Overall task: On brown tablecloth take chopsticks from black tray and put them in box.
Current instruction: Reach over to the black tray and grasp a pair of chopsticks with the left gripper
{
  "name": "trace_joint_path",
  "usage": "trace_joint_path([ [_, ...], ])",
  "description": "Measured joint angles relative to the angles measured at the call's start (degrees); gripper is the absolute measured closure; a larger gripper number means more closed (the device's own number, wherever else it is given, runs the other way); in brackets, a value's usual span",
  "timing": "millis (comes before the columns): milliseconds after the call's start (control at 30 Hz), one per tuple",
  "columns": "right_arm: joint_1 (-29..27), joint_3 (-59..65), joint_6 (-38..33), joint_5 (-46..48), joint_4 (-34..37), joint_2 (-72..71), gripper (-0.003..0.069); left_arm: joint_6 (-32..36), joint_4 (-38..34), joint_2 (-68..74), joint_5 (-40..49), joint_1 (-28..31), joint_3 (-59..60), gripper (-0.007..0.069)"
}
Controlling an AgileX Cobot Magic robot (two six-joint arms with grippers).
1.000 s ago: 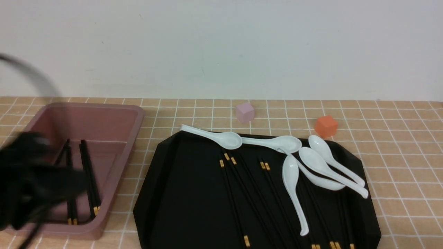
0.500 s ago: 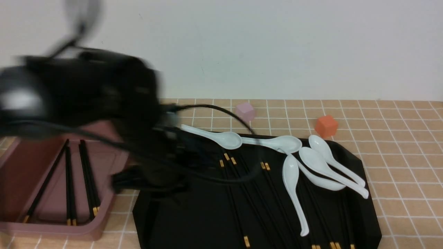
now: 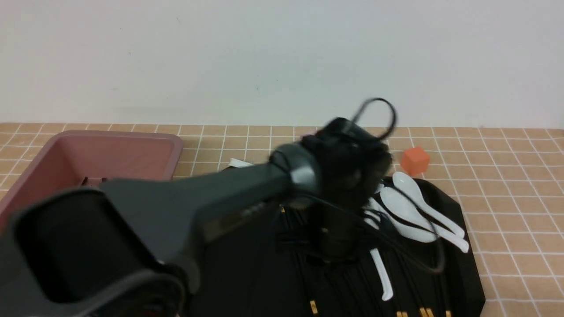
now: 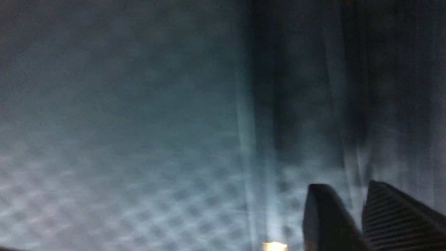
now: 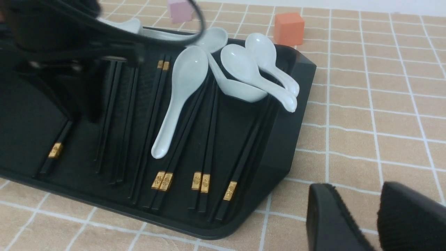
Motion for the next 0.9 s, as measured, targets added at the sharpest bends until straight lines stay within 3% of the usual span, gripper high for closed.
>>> trace_joint_path([
  [167,0.0,0.0,0.0,0.0,0.0,0.0,0.0419,0.1,-1.4,-1.9,0.5,-0.2,-0.3,0.0327],
  [467,0.0,0.0,0.0,0.0,0.0,0.0,0.0419,1.9,-0.8,-10.6,0.6,-0.5,9.4,0.0317],
  [900,0.0,0.0,0.0,0.0,0.0,0.0,0.0419,-12.0,3.2,-11.0,-0.8,0.7,14.8,0.0317],
])
